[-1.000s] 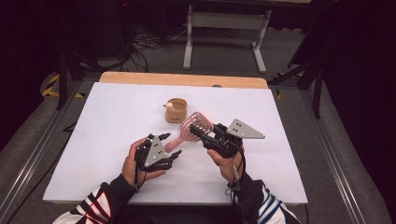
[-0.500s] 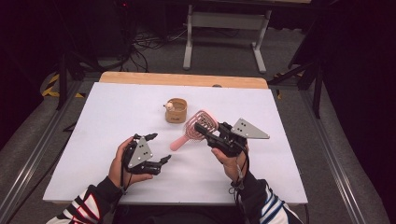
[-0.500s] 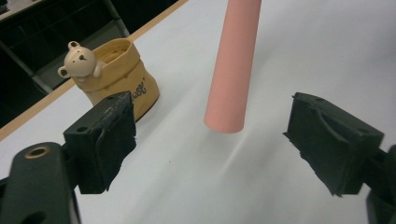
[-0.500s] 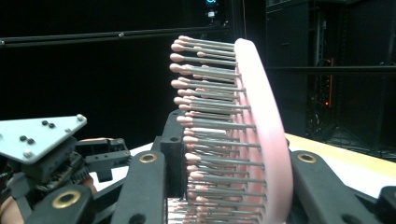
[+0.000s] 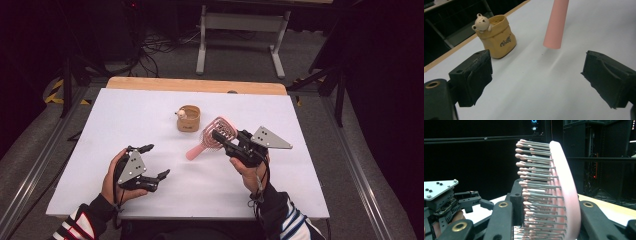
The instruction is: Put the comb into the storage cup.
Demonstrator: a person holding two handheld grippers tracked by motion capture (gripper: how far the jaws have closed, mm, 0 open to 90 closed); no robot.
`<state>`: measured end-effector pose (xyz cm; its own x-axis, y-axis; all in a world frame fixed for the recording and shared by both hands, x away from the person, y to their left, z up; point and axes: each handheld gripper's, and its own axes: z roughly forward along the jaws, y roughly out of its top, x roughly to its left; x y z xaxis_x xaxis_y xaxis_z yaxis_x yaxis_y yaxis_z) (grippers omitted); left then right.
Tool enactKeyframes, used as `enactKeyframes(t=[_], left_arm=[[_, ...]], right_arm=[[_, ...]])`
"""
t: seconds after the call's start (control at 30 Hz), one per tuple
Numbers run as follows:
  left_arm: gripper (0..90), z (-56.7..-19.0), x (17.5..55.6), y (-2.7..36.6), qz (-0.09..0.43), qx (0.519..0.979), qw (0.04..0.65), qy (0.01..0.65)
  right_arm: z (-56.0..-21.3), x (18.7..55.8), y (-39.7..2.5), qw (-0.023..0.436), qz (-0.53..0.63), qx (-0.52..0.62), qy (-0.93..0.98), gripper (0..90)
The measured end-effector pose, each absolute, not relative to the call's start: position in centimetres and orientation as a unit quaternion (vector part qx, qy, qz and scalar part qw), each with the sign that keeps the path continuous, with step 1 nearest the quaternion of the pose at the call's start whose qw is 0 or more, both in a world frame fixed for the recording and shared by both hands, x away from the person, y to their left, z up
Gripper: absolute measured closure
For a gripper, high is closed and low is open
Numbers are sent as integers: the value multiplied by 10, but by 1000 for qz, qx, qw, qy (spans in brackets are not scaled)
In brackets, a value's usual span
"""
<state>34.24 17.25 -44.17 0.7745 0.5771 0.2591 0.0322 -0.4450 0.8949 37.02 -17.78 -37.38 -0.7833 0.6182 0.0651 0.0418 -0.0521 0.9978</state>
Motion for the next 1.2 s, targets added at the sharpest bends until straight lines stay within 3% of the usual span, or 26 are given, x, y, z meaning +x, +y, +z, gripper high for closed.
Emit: enactKeyframes(t=[1.2], left_arm=[[67, -451, 327, 229, 280, 786, 497, 239]], right_arm=[[-359, 373, -195, 247, 689, 254, 632, 636]])
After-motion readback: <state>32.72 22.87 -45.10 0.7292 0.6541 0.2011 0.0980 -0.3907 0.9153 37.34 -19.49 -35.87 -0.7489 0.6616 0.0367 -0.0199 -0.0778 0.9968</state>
